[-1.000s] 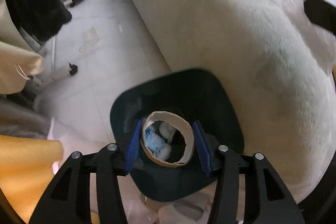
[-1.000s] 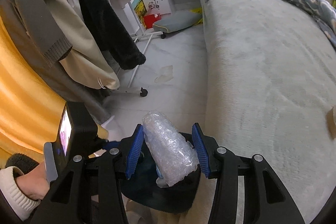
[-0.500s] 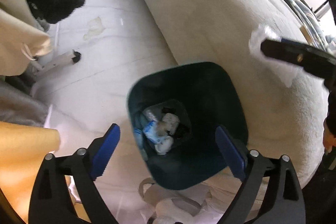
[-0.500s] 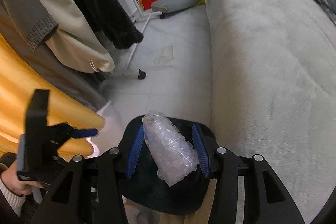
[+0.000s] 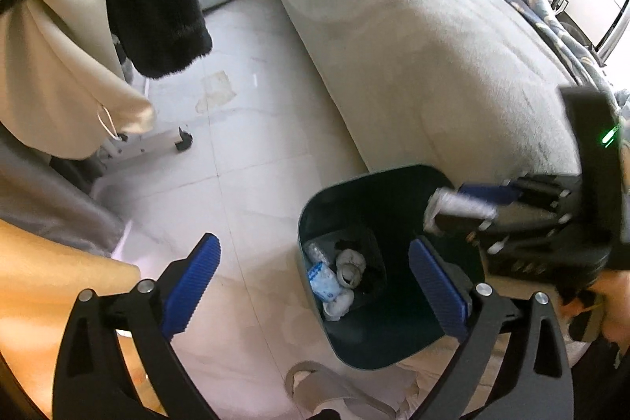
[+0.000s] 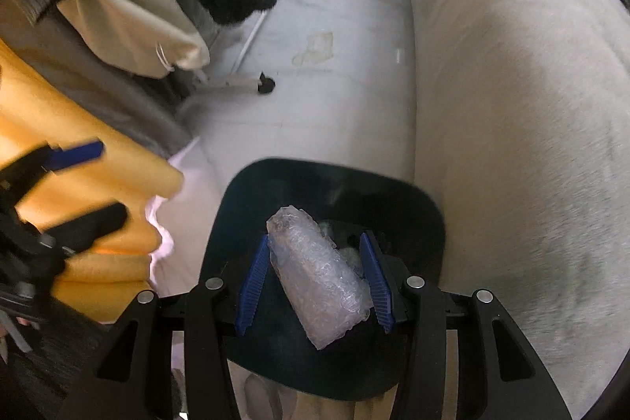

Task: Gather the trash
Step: 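Carry the tape roll and bubble wrap over the green bin and open both tools, then move both tools back over the bed toward the last tape roll and black clip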

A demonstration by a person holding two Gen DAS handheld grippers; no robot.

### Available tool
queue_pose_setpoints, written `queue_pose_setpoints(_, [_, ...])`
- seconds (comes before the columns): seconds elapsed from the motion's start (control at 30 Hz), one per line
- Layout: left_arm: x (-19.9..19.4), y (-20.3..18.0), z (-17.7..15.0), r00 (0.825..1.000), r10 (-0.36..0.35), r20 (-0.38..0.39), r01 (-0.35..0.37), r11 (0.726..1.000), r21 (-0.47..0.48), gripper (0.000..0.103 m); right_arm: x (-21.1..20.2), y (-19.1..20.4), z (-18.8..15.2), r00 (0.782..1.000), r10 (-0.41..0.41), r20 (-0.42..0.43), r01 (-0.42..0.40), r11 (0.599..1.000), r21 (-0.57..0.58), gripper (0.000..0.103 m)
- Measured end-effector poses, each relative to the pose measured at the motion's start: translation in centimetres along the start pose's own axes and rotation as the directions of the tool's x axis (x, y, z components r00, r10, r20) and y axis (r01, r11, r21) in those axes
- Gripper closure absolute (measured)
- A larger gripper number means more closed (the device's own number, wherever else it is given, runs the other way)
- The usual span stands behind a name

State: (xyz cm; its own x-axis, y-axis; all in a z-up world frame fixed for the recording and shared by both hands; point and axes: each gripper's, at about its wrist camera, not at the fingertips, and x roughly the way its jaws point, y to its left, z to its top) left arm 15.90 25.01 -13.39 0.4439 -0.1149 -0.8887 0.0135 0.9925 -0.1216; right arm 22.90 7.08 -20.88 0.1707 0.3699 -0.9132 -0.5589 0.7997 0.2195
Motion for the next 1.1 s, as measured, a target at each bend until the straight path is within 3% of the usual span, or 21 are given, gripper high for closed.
queue_pose_setpoints(0.2, [-2.2,-0.5,0.8,0.996,-0.029,0.090,0.028,1.000,0.012,0.004,1.9,0.7,-0.8,0.998,-0.016,-0.059,0.014,1.000,-0.024,0.054])
queue_pose_setpoints(0.4, [-4.6,-1.1,1.9,0.981,-0.048,0.188,0.045,0.999,0.023,0.004,2.3,0.9,-1.3,0.996,-0.027,-0.085,0.024,0.999,-0.030,0.038])
queue_pose_setpoints(0.6, [-6.0,-1.7,2.5,0.972,-0.083,0.221,0.079,0.996,0.028,0.004,0.9,1.1,-1.5,0.997,-0.035,-0.064,0.033,0.999,-0.033,0.033])
queue_pose_setpoints(0.8, [-8.0,-3.0,3.4,0.955,-0.107,0.275,0.097,0.994,0.050,0.005,-1.8,1.5,-1.5,0.997,-0.081,0.011,0.081,0.995,-0.065,0.028])
queue_pose_setpoints(1.1, [-10.7,-6.1,5.6,0.919,-0.168,0.356,0.142,0.985,0.100,0.005,-8.4,-0.9,-1.1,0.976,-0.151,0.156,0.158,0.987,-0.033,0.025])
